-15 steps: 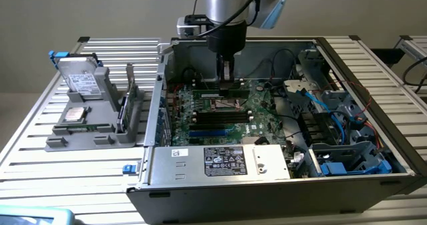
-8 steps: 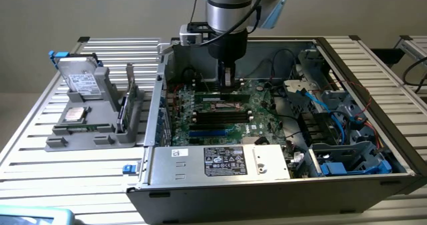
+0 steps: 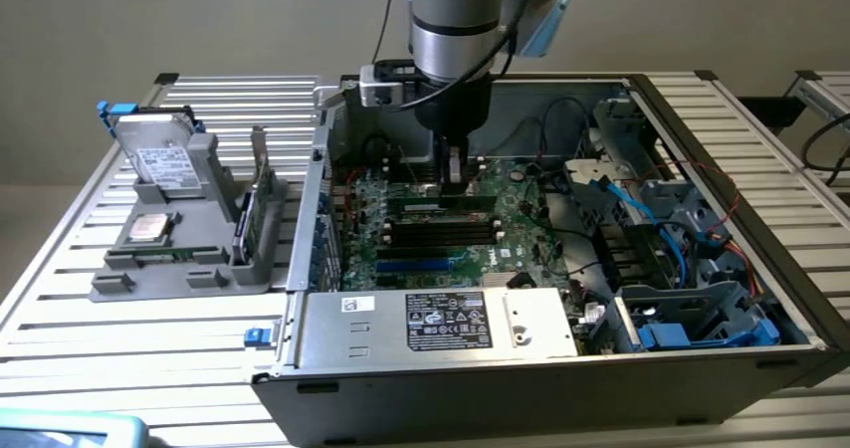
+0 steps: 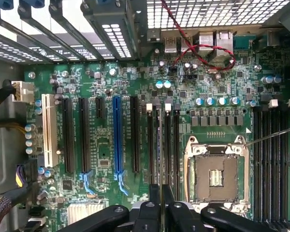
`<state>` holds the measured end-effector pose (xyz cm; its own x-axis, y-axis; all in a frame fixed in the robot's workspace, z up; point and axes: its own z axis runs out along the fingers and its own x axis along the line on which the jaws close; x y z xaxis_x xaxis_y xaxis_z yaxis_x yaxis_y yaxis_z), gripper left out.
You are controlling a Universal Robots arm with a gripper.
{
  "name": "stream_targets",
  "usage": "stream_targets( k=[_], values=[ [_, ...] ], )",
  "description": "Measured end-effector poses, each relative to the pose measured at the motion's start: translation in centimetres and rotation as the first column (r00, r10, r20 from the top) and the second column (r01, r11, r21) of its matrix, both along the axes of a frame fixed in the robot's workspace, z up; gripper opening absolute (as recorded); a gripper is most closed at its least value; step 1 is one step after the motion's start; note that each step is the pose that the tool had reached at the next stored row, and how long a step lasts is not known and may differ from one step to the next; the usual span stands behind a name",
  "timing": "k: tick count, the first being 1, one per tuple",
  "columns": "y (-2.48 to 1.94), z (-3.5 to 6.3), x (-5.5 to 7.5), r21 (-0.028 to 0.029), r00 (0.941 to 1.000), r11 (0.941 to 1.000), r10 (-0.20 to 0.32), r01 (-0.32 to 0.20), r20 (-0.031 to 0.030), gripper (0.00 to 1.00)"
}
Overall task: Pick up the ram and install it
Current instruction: 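Insert the ram into the slot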
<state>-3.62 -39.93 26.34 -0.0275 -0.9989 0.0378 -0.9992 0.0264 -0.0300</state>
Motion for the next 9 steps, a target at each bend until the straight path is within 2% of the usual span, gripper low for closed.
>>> stream_targets(
  k=[2, 6, 7, 9],
  values=[
    [0.00, -0.22, 0.00, -0.0009, 0.9998, 0.9998, 0.018, -0.018, 0.0000, 0.13],
    [0.00, -0.26, 0.00, -0.0016, 0.9998, 0.9998, 0.018, -0.018, 0.0000, 0.13],
    [-0.04, -0.34, 0.00, -0.0010, 0.9998, 0.9998, 0.018, -0.018, 0.0000, 0.13],
    [-0.14, -0.65, 0.05, 0.0039, 0.9999, 0.9999, 0.017, -0.017, 0.0001, 0.13]
  ],
)
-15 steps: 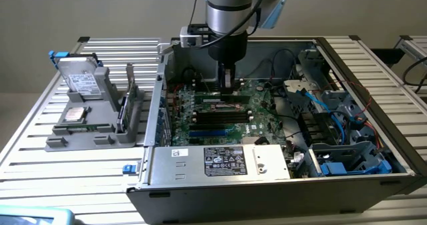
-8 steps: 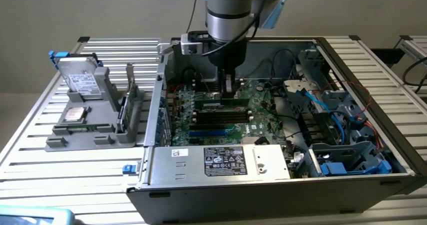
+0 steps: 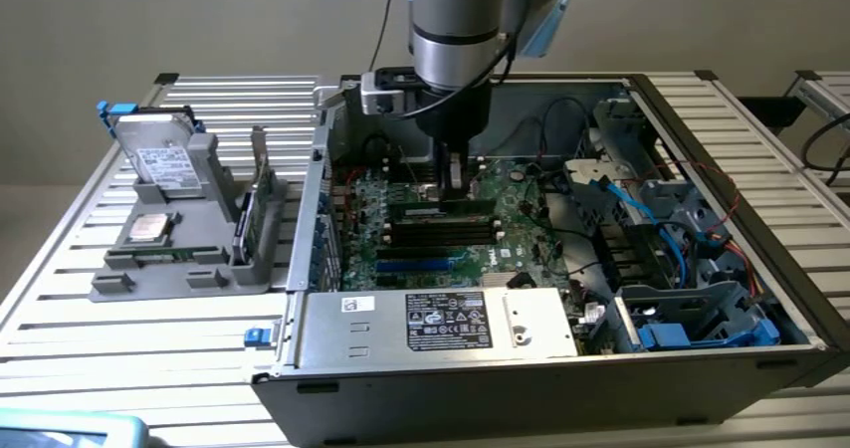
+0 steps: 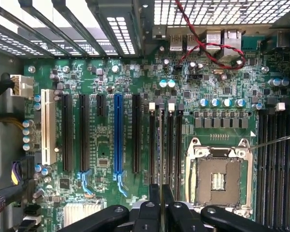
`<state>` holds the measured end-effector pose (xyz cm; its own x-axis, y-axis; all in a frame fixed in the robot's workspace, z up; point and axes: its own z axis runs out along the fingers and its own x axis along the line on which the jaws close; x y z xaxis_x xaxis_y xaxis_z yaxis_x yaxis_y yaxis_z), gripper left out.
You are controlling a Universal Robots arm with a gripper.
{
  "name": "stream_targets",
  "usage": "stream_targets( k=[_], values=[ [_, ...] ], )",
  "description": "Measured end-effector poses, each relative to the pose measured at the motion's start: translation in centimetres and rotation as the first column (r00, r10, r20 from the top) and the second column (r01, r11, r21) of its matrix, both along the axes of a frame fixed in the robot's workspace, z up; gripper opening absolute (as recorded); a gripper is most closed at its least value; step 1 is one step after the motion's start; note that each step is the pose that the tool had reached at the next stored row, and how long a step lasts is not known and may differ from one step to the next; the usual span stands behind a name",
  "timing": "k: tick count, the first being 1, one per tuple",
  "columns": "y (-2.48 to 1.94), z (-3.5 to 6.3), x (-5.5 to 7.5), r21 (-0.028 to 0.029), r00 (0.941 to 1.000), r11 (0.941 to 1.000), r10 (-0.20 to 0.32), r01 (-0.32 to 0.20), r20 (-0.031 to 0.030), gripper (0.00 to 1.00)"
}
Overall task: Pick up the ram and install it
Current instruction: 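Insert the ram into the slot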
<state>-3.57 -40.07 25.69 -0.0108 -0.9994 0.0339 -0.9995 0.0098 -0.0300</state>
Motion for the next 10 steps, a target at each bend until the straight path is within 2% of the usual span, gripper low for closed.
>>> stream_targets(
  k=[1, 6, 10],
  values=[
    [-0.03, -0.11, 0.04, 0.0021, 1.0000, 1.0000, 0.000, 0.000, -0.0001, 0.13],
    [-0.07, -0.30, 0.09, 0.0038, 1.0000, 1.0000, -0.003, 0.003, -0.0002, 0.13],
    [-0.31, -0.60, 0.15, 0.0068, 1.0000, 1.0000, -0.007, 0.007, -0.0022, 0.13]
  ],
)
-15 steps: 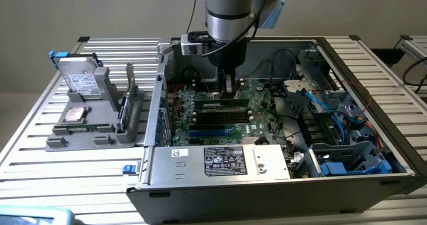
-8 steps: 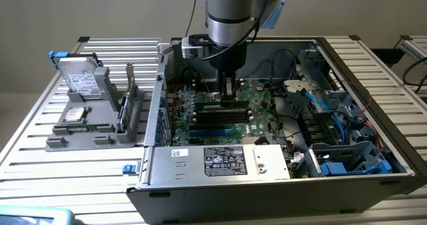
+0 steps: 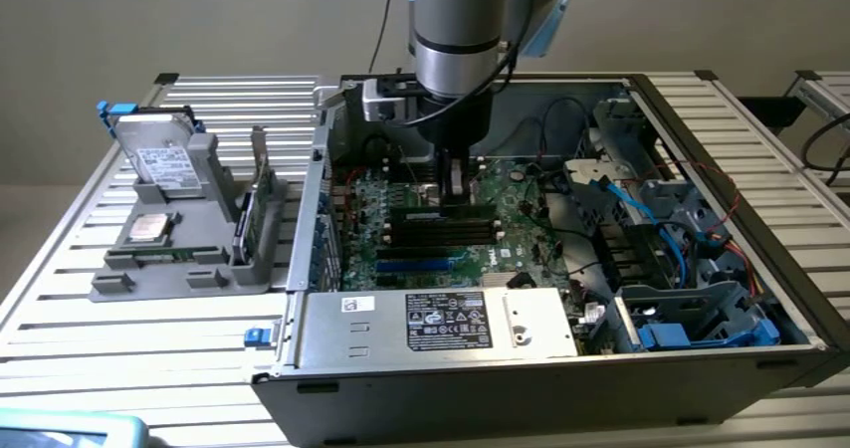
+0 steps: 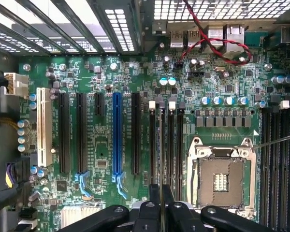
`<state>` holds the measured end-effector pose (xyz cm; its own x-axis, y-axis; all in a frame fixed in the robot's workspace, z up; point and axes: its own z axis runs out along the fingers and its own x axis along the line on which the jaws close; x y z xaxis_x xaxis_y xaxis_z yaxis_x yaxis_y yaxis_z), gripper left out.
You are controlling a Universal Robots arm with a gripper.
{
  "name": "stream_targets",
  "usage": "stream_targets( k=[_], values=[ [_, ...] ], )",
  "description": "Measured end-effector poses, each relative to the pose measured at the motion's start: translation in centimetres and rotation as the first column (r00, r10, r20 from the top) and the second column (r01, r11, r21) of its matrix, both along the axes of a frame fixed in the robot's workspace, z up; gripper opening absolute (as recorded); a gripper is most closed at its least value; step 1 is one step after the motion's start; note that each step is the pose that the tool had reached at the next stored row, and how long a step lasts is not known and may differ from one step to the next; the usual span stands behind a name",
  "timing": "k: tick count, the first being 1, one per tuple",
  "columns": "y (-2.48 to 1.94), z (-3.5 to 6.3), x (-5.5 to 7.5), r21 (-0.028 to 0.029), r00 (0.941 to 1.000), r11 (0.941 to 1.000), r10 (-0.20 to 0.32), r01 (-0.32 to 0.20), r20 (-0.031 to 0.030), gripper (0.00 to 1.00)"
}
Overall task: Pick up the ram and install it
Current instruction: 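Insert the ram into the slot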
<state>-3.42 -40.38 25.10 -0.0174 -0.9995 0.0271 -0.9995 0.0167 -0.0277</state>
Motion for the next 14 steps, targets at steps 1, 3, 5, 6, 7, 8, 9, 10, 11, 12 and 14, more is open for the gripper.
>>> stream_targets(
  k=[1, 3, 5, 6, 7, 8, 9, 10, 11, 12, 14],
  values=[
    [-0.09, -0.07, 0.0, 0.0000, 1.0000, 1.0000, -0.002, 0.002, -0.0001, 0.13],
    [-0.27, -0.24, 0.0, 0.0002, 1.0000, 1.0000, -0.005, 0.005, -0.0001, 0.13],
    [-0.34, -0.40, 0.0, 0.0005, 0.9999, 0.9999, -0.012, 0.012, -0.0002, 0.13],
    [-0.36, -0.47, 0.0, 0.0006, 0.9999, 0.9999, -0.014, 0.014, -0.0003, 0.13],
    [-0.36, -0.55, 0.1, 0.0014, 0.9999, 0.9999, -0.015, 0.015, -0.0003, 0.13],
    [-0.36, -0.67, 0.1, 0.0029, 0.9999, 0.9998, -0.017, 0.017, -0.0004, 0.13],
    [-0.36, -0.79, 0.2, 0.0047, 0.9998, 0.9998, -0.019, 0.019, -0.0004, 0.13],
    [-0.36, -0.91, 0.2, 0.0057, 0.9998, 0.9997, -0.022, 0.022, -0.0004, 0.13],
    [-0.36, -1.01, 0.2, 0.0060, 0.9997, 0.9997, -0.025, 0.025, -0.0004, 0.13],
    [-0.36, -1.09, 0.2, 0.0060, 0.9996, 0.9996, -0.028, 0.028, -0.0004, 0.13],
    [-0.37, -1.23, 0.2, 0.0059, 0.9994, 0.9994, -0.033, 0.033, -0.0005, 0.13]
  ],
)
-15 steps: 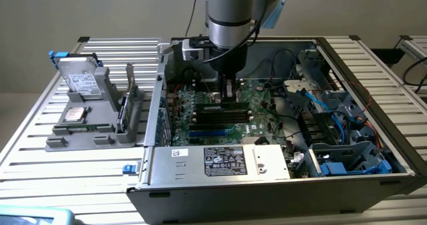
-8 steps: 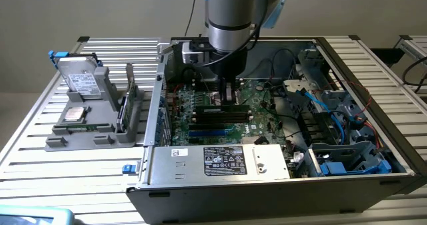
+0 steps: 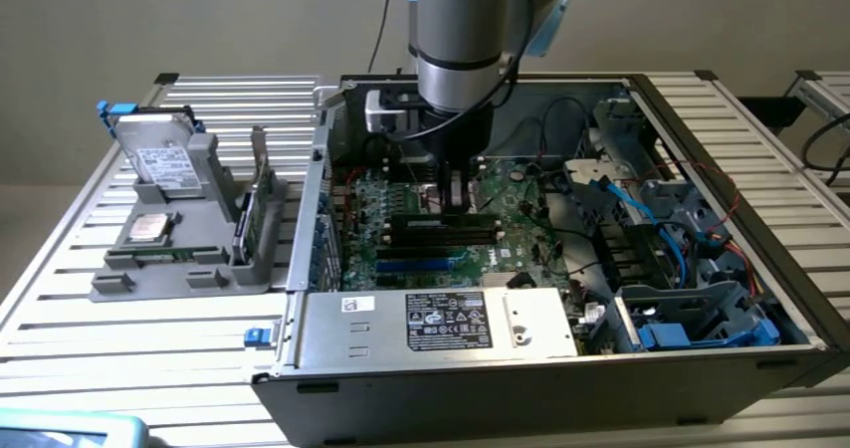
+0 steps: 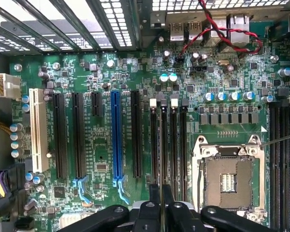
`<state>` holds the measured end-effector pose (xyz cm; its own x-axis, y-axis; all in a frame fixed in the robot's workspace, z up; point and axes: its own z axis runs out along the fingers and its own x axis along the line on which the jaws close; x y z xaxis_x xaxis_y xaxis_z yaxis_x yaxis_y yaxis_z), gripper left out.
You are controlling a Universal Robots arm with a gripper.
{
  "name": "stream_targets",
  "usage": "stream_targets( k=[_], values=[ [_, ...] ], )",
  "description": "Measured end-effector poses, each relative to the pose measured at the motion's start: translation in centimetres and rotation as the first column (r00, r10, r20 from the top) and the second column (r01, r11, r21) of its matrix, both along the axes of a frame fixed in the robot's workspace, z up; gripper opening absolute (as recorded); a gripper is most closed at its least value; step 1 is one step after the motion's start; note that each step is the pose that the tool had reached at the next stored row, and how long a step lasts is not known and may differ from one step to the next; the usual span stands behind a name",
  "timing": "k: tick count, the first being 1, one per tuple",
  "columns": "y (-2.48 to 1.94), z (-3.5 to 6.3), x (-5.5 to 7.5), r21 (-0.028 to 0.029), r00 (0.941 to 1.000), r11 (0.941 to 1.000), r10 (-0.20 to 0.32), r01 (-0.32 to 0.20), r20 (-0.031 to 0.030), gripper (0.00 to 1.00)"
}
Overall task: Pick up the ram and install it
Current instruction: 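Insert the ram into the slot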
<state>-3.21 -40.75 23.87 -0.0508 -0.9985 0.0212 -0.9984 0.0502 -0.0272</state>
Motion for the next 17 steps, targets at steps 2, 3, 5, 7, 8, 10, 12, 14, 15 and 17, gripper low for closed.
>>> stream_targets(
  k=[2, 3, 5, 7, 8, 10, 12, 14, 15, 17],
  values=[
    [-0.03, -0.14, 0.00, 0.0000, 1.0000, 1.0000, -0.004, 0.004, 0.0000, 0.13],
    [-0.06, -0.21, 0.00, -0.0001, 1.0000, 1.0000, -0.006, 0.006, 0.0000, 0.13],
    [-0.10, -0.36, 0.00, 0.0001, 1.0000, 1.0000, -0.009, 0.009, 0.0000, 0.13],
    [-0.12, -0.42, 0.00, -0.0001, 0.9999, 0.9999, -0.012, 0.012, -0.0001, 0.13],
    [-0.15, -0.45, 0.00, 0.0000, 0.9999, 0.9999, -0.013, 0.013, 0.0000, 0.13],
    [-0.17, -0.48, 0.00, 0.0002, 0.9999, 0.9999, -0.014, 0.014, 0.0000, 0.13],
    [-0.20, -0.49, 0.00, 0.0001, 0.9999, 0.9999, -0.014, 0.014, 0.0000, 0.13],
    [-0.23, -0.49, 0.01, 0.0000, 0.9999, 0.9999, -0.014, 0.014, -0.0001, 0.13],
    [-0.24, -0.49, 0.03, 0.0000, 0.9999, 0.9999, -0.014, 0.014, -0.0013, 0.13],
    [-0.25, -0.50, 0.07, 0.0001, 0.9999, 0.9999, -0.013, 0.013, -0.0030, 0.13]
  ],
)
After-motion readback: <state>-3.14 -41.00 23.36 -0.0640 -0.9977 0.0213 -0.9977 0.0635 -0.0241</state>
